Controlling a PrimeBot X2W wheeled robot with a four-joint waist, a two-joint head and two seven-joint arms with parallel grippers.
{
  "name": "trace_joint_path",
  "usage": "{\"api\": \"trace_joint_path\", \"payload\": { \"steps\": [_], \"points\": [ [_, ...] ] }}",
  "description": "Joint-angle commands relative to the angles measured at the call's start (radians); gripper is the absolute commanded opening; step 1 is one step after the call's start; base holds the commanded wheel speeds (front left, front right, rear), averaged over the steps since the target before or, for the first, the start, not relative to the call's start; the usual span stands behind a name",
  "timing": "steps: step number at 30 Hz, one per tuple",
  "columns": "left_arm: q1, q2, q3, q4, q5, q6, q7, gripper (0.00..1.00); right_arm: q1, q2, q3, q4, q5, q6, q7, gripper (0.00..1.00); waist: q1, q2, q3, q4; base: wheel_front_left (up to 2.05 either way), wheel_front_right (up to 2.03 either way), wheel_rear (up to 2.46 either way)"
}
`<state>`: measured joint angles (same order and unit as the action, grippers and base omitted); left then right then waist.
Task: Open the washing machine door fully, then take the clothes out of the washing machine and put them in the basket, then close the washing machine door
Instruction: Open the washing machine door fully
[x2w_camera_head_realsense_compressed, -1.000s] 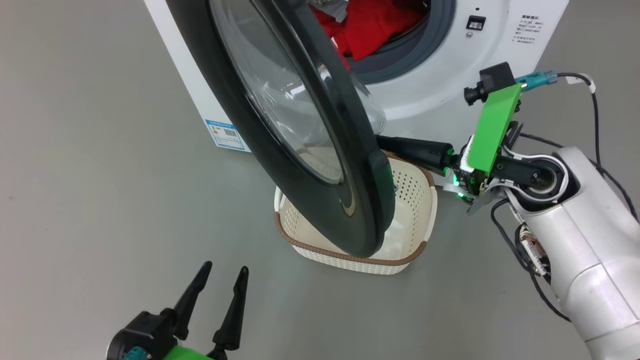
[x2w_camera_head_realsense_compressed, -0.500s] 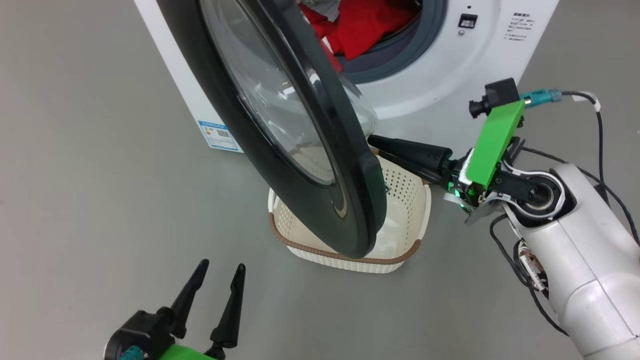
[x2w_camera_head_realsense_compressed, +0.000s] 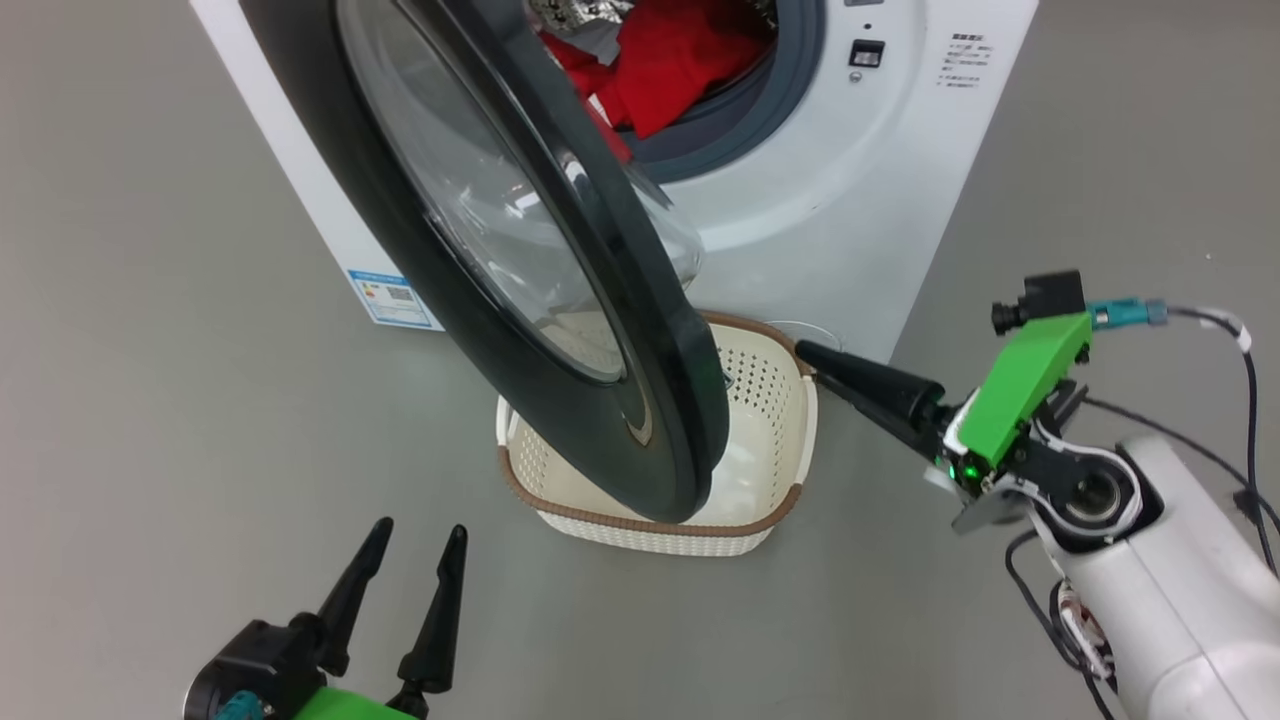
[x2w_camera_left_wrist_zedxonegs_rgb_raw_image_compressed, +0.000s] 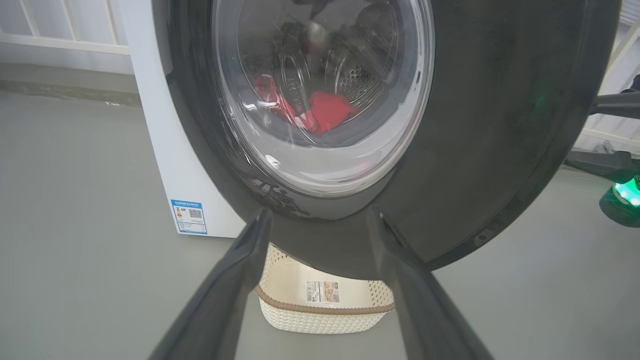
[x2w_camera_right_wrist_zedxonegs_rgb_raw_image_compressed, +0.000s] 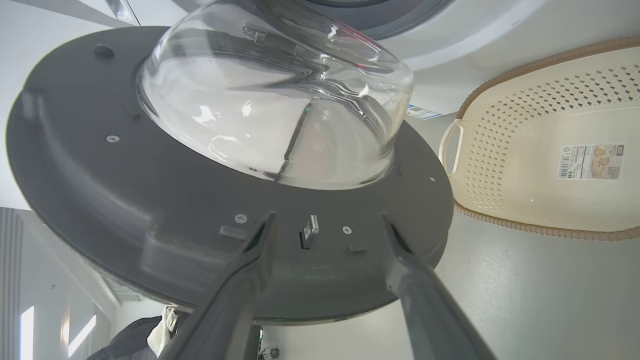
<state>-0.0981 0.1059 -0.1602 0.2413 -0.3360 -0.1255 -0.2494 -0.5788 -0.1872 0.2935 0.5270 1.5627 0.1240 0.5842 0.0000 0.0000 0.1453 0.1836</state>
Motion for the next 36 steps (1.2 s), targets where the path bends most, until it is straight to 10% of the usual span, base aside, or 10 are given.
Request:
{"api": "trace_joint_path", "payload": {
  "steps": [1,36],
  "points": [
    [-0.002,0.019,0.039,-0.018,-0.007,-0.005,-0.012,1.00,0.018,0.002,-0.002,-0.035,-0.003,0.007,-0.012,1.00,0.0000,0.0000,-0.004,-0.008,0.00,0.00,0.00],
    [0.046,0.020,0.103,-0.006,-0.016,-0.005,-0.012,1.00,0.403,-0.017,0.056,-0.045,-0.184,0.007,-0.442,1.00,0.0000,0.0000,-0.036,-0.098,0.00,0.00,0.00]
  ]
}}
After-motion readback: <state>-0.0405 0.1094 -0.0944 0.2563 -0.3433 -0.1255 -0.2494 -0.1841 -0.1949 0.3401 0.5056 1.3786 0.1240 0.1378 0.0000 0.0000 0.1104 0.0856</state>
